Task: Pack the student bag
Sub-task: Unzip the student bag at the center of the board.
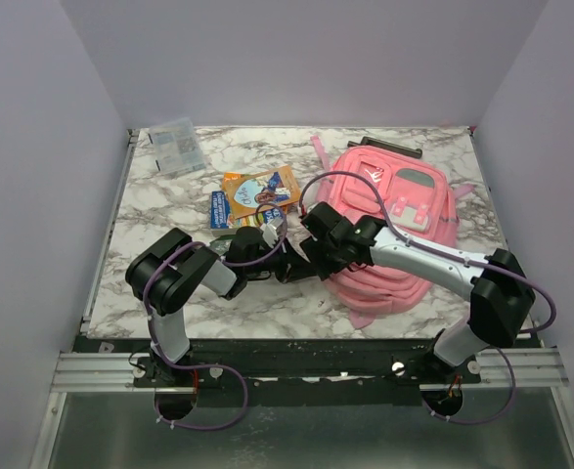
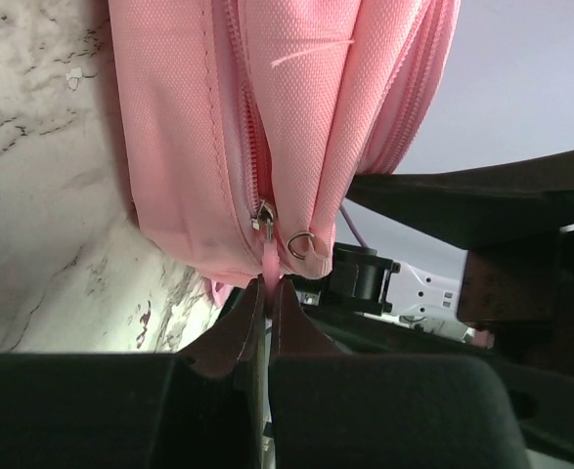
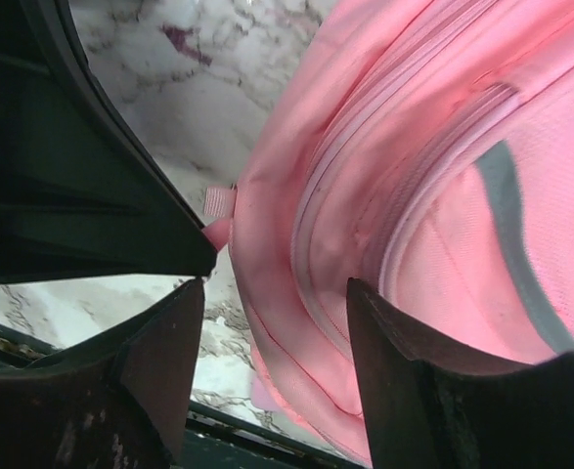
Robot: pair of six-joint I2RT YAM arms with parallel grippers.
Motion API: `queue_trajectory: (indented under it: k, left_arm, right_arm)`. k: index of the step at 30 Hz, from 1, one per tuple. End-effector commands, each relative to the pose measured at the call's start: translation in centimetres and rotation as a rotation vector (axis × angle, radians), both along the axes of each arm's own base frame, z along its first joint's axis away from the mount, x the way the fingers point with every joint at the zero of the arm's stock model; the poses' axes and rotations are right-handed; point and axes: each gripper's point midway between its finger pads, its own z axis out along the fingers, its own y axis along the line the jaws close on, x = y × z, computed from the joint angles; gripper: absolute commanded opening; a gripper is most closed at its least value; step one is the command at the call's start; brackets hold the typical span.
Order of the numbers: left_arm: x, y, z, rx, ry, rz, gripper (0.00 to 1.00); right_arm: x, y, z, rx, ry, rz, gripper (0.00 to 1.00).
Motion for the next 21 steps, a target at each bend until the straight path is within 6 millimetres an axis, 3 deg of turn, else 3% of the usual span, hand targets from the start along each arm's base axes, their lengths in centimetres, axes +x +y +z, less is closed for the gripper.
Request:
queue_trajectory:
  k: [1,5,15,21]
  left_arm:
    - [-0.5,0.1,1.4,-0.036,-0.055,-0.034,0.0]
    - [-0.5,0.2,1.4,-0.036,-0.055,-0.034,0.0]
    - [-0.8,0.5,1.3,-0.032,-0.053,-0.033,0.0]
    - [-1.3,0.5,2.6,-0.06,-0.06,-0.049,0.0]
  right_arm:
    - [-0.2,-0.8,-1.7,-0.079,-0.019,0.048,0.65]
    - [1.4,-1.6,-1.7,-0.13,-0.086,-0.025,0.61]
    - [1.4,1.3,0.6,0.052,-0.075,-0.101,0.01]
    - [2.7,1.0,2.0,0.125,-0.113,-0.388,0.0]
